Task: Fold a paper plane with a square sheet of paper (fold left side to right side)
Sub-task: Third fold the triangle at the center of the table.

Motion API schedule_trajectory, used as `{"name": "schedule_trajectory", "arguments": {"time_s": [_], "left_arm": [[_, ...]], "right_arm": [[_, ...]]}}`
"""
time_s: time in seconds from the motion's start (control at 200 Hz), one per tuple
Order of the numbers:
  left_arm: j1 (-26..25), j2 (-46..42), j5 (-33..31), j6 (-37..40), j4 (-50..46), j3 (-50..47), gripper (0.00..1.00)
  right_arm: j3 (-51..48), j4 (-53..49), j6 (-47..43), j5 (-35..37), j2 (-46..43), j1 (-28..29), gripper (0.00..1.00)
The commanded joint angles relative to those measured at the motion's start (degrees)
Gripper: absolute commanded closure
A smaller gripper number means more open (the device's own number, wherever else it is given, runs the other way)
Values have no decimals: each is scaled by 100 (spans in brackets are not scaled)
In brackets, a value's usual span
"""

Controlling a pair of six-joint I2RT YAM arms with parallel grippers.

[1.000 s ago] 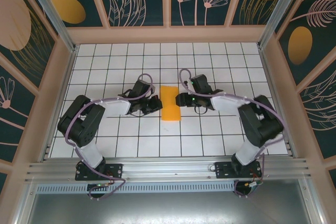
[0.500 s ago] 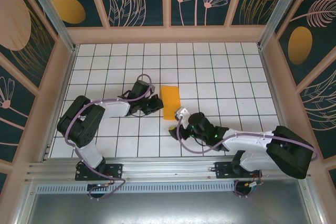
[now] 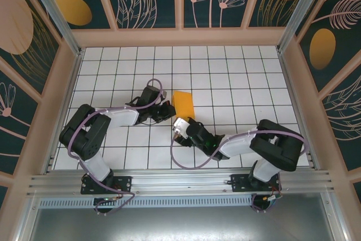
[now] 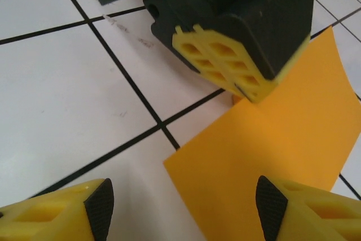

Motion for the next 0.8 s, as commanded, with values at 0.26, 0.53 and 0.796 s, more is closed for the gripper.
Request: {"name": "schedule_trajectory", "arguments": {"time_s": [0.26,0.53,0.796], "left_arm": [[-17,-118,48,25,-43,19,100],[6,-318,-232,392,-607,239,82],[270,-718,-355,833,-1137,513,65]], "right_arm": [[472,-98,157,-58,130,-168,85],[423,-644,371,-833,-125,-280,100],[497,-831,826,-1484,-114,-412,100]]}}
